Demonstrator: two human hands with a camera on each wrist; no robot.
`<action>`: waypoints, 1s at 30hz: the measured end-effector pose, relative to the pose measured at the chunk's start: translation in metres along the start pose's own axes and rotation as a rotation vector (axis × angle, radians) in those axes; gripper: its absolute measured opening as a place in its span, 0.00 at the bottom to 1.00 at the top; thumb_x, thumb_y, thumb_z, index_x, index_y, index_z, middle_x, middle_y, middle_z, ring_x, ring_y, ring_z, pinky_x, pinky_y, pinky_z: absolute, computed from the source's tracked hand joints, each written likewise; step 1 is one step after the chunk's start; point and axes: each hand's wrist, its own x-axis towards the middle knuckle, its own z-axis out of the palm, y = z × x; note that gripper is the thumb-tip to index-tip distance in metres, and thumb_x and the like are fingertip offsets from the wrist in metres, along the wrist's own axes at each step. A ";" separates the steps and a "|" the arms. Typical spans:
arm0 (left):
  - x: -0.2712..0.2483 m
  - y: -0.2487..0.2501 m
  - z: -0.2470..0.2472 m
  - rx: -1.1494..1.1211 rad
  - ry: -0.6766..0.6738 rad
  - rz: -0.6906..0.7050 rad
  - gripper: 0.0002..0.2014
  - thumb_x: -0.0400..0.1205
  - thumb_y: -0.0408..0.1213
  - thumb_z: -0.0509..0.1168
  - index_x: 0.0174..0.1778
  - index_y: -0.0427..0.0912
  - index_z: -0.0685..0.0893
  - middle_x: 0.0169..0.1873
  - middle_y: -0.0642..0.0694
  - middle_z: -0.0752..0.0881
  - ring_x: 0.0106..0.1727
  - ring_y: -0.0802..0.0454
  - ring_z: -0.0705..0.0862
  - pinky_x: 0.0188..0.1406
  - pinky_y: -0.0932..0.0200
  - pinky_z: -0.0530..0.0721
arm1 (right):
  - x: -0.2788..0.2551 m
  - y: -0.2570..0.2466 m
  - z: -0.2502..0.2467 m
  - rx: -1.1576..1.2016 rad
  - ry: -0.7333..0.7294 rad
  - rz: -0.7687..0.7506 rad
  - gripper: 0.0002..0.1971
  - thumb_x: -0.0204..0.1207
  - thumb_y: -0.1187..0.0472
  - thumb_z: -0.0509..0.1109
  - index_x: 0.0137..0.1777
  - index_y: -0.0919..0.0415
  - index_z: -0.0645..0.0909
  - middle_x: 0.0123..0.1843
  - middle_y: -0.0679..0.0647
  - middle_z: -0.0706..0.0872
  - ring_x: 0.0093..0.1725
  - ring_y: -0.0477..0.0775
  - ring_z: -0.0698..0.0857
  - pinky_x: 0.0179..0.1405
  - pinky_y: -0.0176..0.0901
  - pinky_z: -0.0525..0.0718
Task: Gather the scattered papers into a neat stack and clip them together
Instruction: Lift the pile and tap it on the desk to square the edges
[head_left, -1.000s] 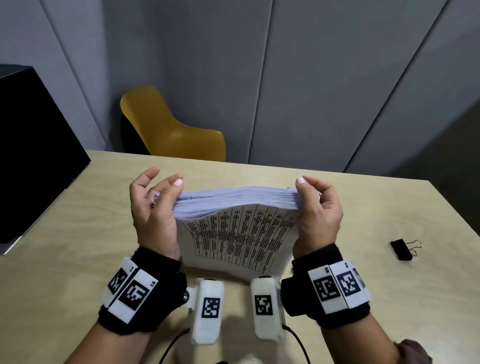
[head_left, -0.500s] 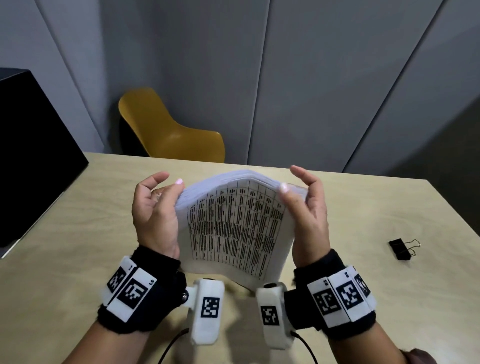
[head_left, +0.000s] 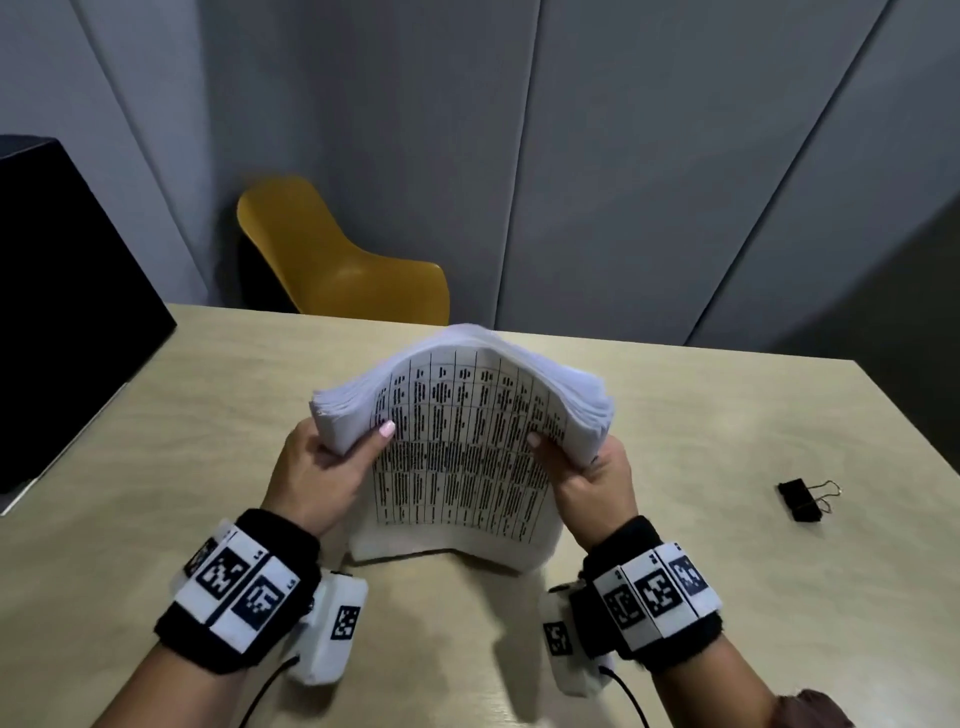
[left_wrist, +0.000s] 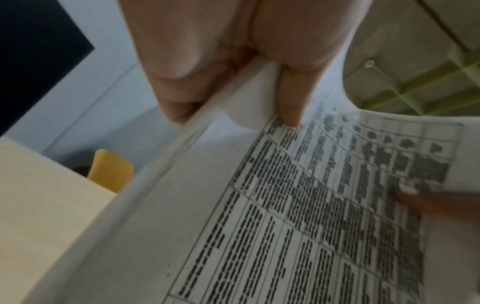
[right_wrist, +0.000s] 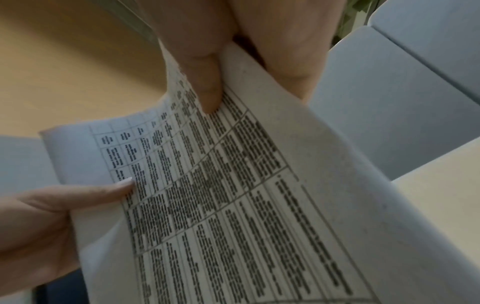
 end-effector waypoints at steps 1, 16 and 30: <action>0.000 0.001 0.001 -0.018 0.028 0.010 0.18 0.73 0.38 0.72 0.34 0.74 0.86 0.33 0.77 0.86 0.40 0.78 0.83 0.47 0.70 0.80 | 0.002 0.000 -0.001 0.024 0.016 -0.024 0.05 0.72 0.54 0.73 0.41 0.39 0.86 0.40 0.60 0.90 0.38 0.50 0.87 0.43 0.55 0.87; -0.030 -0.035 0.009 -0.002 -0.028 -0.074 0.19 0.75 0.27 0.70 0.39 0.62 0.82 0.32 0.70 0.88 0.35 0.84 0.81 0.34 0.86 0.75 | -0.015 0.049 -0.003 -0.102 -0.020 0.208 0.09 0.69 0.67 0.75 0.46 0.74 0.83 0.46 0.73 0.88 0.44 0.66 0.86 0.49 0.66 0.85; -0.048 -0.052 0.024 -0.458 0.043 -0.464 0.05 0.79 0.34 0.64 0.46 0.49 0.83 0.36 0.64 0.89 0.40 0.68 0.87 0.42 0.69 0.80 | -0.037 0.077 -0.007 0.835 -0.065 0.736 0.34 0.56 0.64 0.80 0.65 0.66 0.76 0.51 0.63 0.90 0.45 0.61 0.90 0.39 0.52 0.89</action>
